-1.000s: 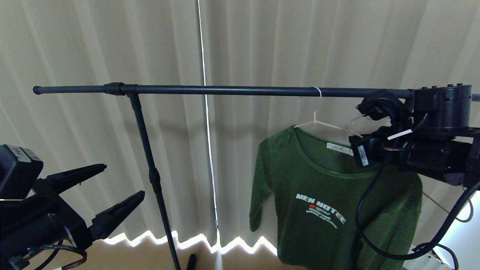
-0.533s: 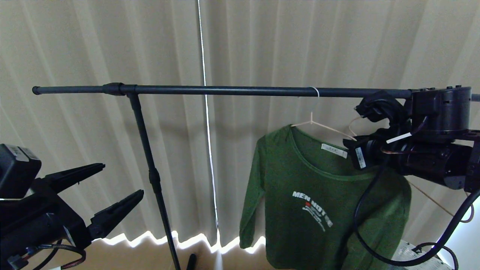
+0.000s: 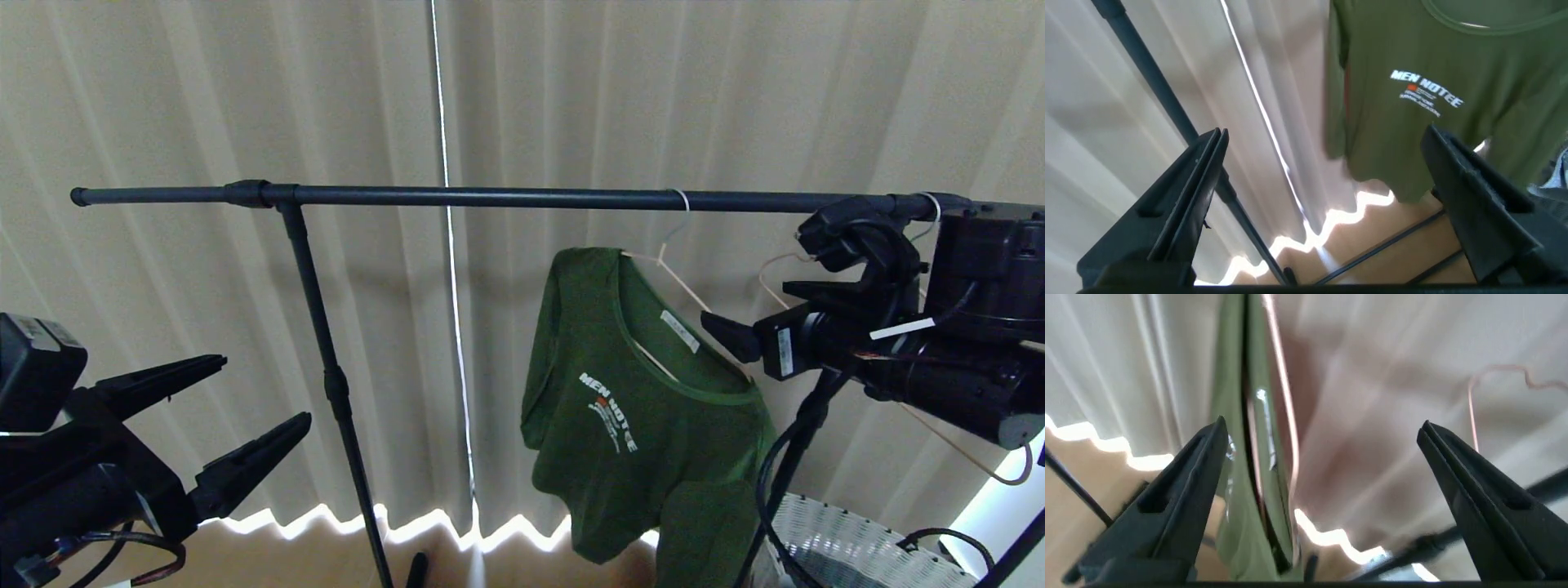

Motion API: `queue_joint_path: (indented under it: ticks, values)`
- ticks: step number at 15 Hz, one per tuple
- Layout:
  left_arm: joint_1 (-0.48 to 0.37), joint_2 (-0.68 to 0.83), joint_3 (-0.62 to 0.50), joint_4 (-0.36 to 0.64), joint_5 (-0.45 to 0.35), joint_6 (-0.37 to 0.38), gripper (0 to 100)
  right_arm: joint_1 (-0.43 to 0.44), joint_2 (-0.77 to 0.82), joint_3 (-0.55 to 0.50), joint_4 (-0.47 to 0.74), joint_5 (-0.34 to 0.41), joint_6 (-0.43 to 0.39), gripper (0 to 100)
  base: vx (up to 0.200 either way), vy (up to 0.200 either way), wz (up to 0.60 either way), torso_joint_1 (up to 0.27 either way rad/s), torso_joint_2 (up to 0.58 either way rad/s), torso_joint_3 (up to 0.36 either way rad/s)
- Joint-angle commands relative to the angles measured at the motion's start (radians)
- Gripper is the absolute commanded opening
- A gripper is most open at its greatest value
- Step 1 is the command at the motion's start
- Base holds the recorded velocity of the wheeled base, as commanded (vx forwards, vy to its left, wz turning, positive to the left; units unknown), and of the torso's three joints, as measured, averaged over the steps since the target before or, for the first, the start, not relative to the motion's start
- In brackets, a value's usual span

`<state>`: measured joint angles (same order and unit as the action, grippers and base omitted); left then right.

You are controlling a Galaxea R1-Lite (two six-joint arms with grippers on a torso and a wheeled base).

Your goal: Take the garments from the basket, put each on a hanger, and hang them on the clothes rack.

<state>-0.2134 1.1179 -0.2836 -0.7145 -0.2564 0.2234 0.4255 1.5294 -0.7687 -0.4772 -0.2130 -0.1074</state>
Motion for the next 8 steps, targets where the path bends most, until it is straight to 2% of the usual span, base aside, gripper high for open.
queue_joint_path:
  ticks: [1,6,8]
  values:
    - [0.0,-0.003,0.006,0.0,0.0,0.001,100,-0.004,-0.089,0.06,-0.006,0.001,-0.003,100,0.0,0.0,0.0,0.0,0.0,0.0]
    - [0.0,-0.012,0.011,0.0,0.002,0.001,100,-0.087,-0.278,0.163,0.023,0.0,-0.005,100,0.0,0.0,0.0,0.0,0.0,0.0]
    - [0.0,-0.012,0.009,0.0,0.002,0.001,100,-0.137,-0.327,0.184,0.097,0.001,-0.003,100,0.0,0.0,0.0,0.0,0.0,0.0]
